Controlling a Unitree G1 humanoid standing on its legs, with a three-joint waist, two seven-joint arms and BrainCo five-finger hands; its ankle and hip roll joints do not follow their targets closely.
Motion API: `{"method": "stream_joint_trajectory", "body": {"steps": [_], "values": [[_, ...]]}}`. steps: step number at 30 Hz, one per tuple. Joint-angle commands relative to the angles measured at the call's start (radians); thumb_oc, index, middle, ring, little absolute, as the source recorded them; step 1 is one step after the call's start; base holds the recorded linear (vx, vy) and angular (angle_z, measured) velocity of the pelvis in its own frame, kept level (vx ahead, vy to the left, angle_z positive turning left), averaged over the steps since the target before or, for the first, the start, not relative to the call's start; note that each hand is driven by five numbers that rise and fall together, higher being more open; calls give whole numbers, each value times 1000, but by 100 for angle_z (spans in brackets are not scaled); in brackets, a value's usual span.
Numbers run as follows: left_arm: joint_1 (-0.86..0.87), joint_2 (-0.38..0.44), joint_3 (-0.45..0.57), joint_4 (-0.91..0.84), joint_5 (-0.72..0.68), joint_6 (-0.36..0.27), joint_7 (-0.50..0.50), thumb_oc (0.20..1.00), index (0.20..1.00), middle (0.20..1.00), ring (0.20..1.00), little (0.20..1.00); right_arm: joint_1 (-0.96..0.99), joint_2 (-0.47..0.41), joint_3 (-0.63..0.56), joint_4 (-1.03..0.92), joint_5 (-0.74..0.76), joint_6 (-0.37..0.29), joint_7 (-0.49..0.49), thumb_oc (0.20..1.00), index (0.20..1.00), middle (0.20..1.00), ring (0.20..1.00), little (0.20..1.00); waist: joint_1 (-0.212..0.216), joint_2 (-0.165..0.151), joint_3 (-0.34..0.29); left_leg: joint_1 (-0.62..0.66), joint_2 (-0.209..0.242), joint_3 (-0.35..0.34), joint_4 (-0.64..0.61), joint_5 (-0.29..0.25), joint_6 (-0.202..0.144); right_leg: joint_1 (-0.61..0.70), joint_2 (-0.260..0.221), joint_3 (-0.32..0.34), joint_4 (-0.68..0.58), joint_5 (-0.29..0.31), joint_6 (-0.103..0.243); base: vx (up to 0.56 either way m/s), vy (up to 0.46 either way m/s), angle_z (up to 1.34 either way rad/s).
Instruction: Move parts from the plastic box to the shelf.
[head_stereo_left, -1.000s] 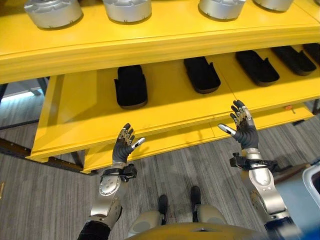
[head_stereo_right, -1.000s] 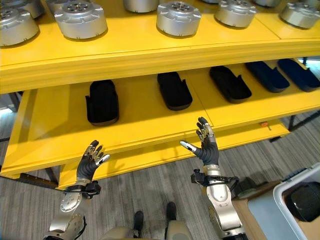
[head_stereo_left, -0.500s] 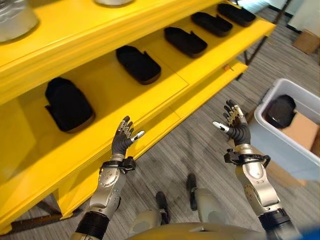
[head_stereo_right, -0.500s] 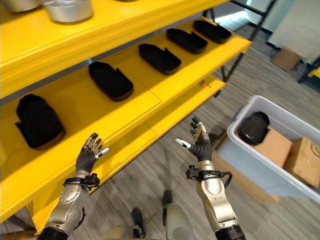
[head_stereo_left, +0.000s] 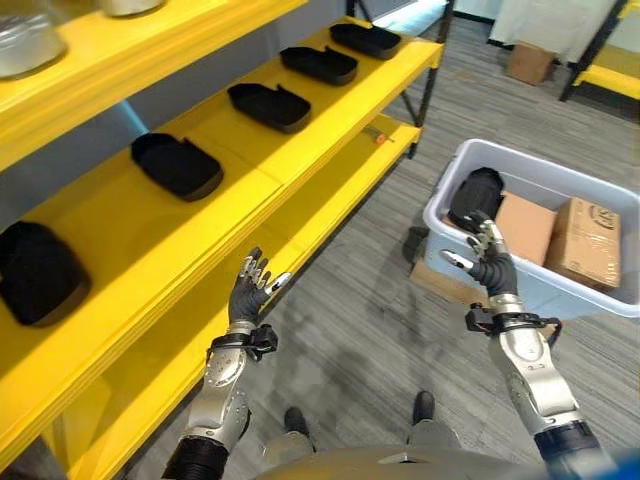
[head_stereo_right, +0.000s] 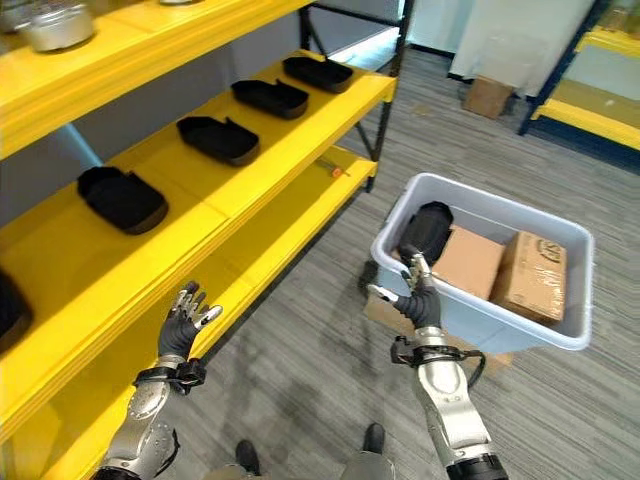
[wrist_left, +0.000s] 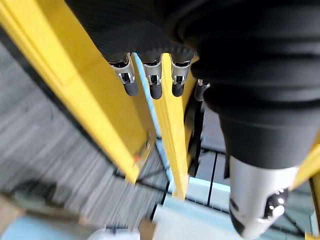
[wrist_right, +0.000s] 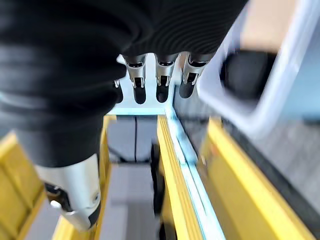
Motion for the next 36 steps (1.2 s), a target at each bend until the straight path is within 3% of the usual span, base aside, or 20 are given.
{"method": "stream_joint_trajectory", "body": {"steps": [1,3,4,6,9,10,11,13,16,18,20,22,26,27,29,30,32,33,34,36], "values": [[-72,60,14,-44,-24,-57,8,1000,1000,1000,1000,1000,-45,34,-10,-75,4,-75,-29,1000,1000,1000,1000,1000,4,-35,-10,48,46,-23,106,-66,-21,-62,-2,95,40,9,7,98,-230,-57],[-77,54,9,-38,-25,-58,9,1000,1000,1000,1000,1000,-51,31,-11,-69,1,-78,-37,1000,1000,1000,1000,1000,1,-30,-6,37,61,-32,144,-41,-28,-57,18,102,37,1,-5,90,-228,-42],[-81,50,2,-36,-30,-56,9,1000,1000,1000,1000,1000,-58,25,-14,-60,-2,-85,-49,1000,1000,1000,1000,1000,3,-27,0,14,95,-56,236,26,-32,-43,58,115,34,-18,-36,93,-242,-40],[-83,45,-6,-35,-36,-51,8,1000,1000,1000,1000,1000,-54,26,-17,-57,0,-92,-62,1000,1000,1000,1000,1000,7,-30,15,-28,129,-88,355,96,-24,-16,90,126,28,-37,-72,89,-238,-43],[-85,42,-14,-32,-32,-44,11,1000,1000,1000,1000,1000,-39,23,-24,-56,-5,-95,-67,1000,1000,1000,1000,1000,11,-38,32,-64,123,-107,435,103,-8,12,100,129,21,-58,-95,77,-118,-19],[-100,33,-21,-23,-28,-38,23,1000,1000,1000,1000,1000,-35,27,-27,-40,-5,-92,-82,1000,1000,1000,1000,1000,35,-53,53,-151,15,-170,405,42,14,32,78,141,10,-63,-86,80,38,14],[-105,31,-22,-18,-23,-38,25,1000,1000,1000,1000,1000,-36,29,-30,-35,-4,-94,-81,1000,1000,1000,1000,1000,45,-63,56,-195,-47,-205,358,-3,29,37,68,150,4,-59,-75,129,62,16],[-108,24,-23,-16,-19,-45,23,1000,1000,1000,1000,1000,-30,26,-36,-35,-9,-95,-74,1000,1000,1000,1000,1000,46,-62,45,-216,-53,-216,208,14,24,32,64,159,2,-60,-58,200,127,0],[-114,16,-28,-4,-4,-54,31,1000,1000,1000,1000,1000,-35,24,-27,-6,-22,-91,-74,1000,1000,1000,1000,1000,78,-36,48,-274,-68,-281,-11,160,-10,73,71,184,-9,-74,-49,284,175,-17],[-120,9,-29,9,-2,-60,28,1000,1000,1000,1000,1000,-38,28,-28,-3,-36,-89,-75,1000,1000,1000,1000,1000,86,-17,48,-292,-89,-300,-67,192,-30,108,77,210,-10,-99,-39,353,236,-87],[-108,8,-23,-5,-10,-69,30,1000,1000,1000,1000,1000,-38,42,-12,-7,-49,-83,-56,1000,1000,1000,1000,1000,94,-2,30,-248,-90,-319,-69,180,-26,139,62,260,-6,-130,-26,411,375,-140],[-124,21,-16,-18,-5,-77,45,1000,1000,1000,1000,1000,-60,57,4,3,-42,-74,-53,1000,1000,1000,1000,1000,98,-12,25,-225,-120,-281,-24,132,13,151,-6,287,9,-127,6,332,366,-112],[-147,43,-5,-26,-3,-85,74,1000,1000,1000,1000,1000,-104,74,38,22,-37,-53,-51,1000,1000,1000,1000,1000,106,-37,10,-238,-162,-221,46,58,66,104,-79,318,66,-91,41,174,262,-56],[-164,50,-8,-23,1,-84,83,1000,1000,1000,1000,1000,-113,78,42,23,-40,-52,-53,1000,1000,1000,1000,1000,104,-41,9,-243,-185,-208,75,27,84,82,-95,325,117,-71,45,211,359,-15],[-182,56,-18,-15,14,-76,96,1000,1000,1000,1000,1000,-115,85,53,25,-39,-45,-53,1000,1000,1000,1000,1000,85,-35,29,-219,-225,-212,81,-2,126,-17,-95,347,298,57,29,153,350,-5],[-185,59,-21,-21,15,-72,97,1000,1000,1000,1000,1000,-115,88,59,24,-38,-44,-53,1000,1000,1000,1000,1000,75,-24,47,-202,-235,-205,73,-6,140,-51,-97,341,371,104,19,65,284,8],[-186,64,-27,-20,21,-66,92,1000,1000,1000,1000,1000,-114,91,73,15,-39,-45,-47,1000,1000,1000,1000,1000,64,-3,69,-165,-239,-199,52,-14,153,-110,-81,300,454,92,5,95,252,9],[-184,62,-22,-20,23,-62,95,1000,1000,1000,1000,1000,-109,93,74,13,-43,-42,-45,1000,1000,1000,1000,1000,66,0,72,-143,-243,-184,40,-26,157,-125,-106,249,460,88,5,206,223,-12],[-187,61,-22,-16,24,-60,92,1000,1000,1000,1000,1000,-112,92,78,15,-35,-42,-42,1000,1000,1000,1000,1000,52,6,82,-100,-244,-171,7,-33,151,-166,-83,190,402,40,-1,208,167,-30],[-190,60,-15,-14,20,-62,97,1000,1000,1000,1000,1000,-129,92,83,18,-35,-42,-44,1000,1000,1000,1000,1000,46,5,95,-69,-243,-157,-14,-39,145,-187,-80,139,317,25,7,181,36,-43]]}}
